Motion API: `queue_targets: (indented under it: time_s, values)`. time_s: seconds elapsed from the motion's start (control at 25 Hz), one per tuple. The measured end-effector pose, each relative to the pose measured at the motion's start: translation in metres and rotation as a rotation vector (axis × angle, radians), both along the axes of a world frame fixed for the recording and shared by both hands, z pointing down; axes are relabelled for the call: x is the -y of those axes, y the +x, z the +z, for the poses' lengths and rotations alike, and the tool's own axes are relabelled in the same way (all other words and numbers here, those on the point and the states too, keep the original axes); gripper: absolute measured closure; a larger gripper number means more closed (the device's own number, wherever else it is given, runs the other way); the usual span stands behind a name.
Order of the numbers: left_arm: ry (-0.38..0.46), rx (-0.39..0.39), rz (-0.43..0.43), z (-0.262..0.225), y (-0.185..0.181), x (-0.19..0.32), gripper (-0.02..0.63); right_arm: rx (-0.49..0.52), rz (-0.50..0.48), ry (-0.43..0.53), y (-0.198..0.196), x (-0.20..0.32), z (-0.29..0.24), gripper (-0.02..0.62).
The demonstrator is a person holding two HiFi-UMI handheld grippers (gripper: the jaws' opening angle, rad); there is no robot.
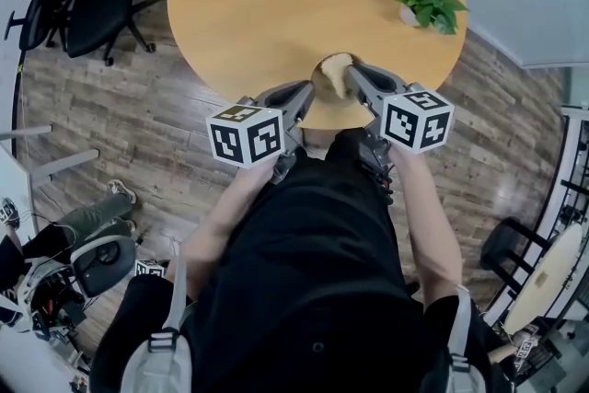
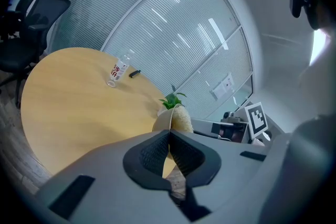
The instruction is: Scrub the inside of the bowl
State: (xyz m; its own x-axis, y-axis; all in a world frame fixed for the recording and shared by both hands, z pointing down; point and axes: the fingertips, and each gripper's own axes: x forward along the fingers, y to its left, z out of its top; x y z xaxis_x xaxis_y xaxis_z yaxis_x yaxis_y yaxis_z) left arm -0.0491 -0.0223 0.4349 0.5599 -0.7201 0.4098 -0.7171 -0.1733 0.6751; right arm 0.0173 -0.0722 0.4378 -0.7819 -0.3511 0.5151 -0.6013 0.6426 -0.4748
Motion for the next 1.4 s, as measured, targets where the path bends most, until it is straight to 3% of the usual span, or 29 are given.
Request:
queue_targets:
  time_s: [0.24,0.48,0.6,0.76,0.84,0.96,1.16,1.28,1.4]
  values:
    - [0.031,0.022,0.043,-0.005,0.010,0.000,0.591,-0.053,-0.048,0.045,-0.010,-0.010,0.013,0.569]
    - [0.000,0.011,0.016,0.000,0.005,-0.002,0.591,-0.173,-0.258,0.095,-0.019,-0.034,0.023,0.569]
    - [-0.006,0.001,0.005,0.001,0.004,-0.003,0.591,-0.313,-0.402,0.222,-0.017,-0.037,0.024,0.569]
    - [-0.004,0.000,0.012,0.001,0.005,-0.002,0.591,-0.569,-0.565,0.445,-0.011,-0.037,0.028,0.569]
    - [-0.010,-0.004,0.010,0.002,0.004,0.000,0.592,-0.628,-0.604,0.542,-0.012,-0.035,0.027,0.569]
    - [-0.022,-0.025,-0.001,0.004,0.002,0.000,0.592,-0.633,-0.556,0.623,-0.013,-0.029,0.019,0.569]
    - [-0.044,-0.059,-0.012,0.009,0.000,0.001,0.592,-0.548,-0.427,0.662,-0.012,-0.021,-0.007,0.570]
    - [-0.066,-0.085,-0.023,0.013,-0.002,0.000,0.594,-0.440,-0.335,0.601,-0.007,-0.018,-0.023,0.569]
    - [-0.091,-0.100,-0.022,0.018,0.000,0.001,0.592,-0.287,-0.198,0.476,0.007,-0.009,-0.034,0.569]
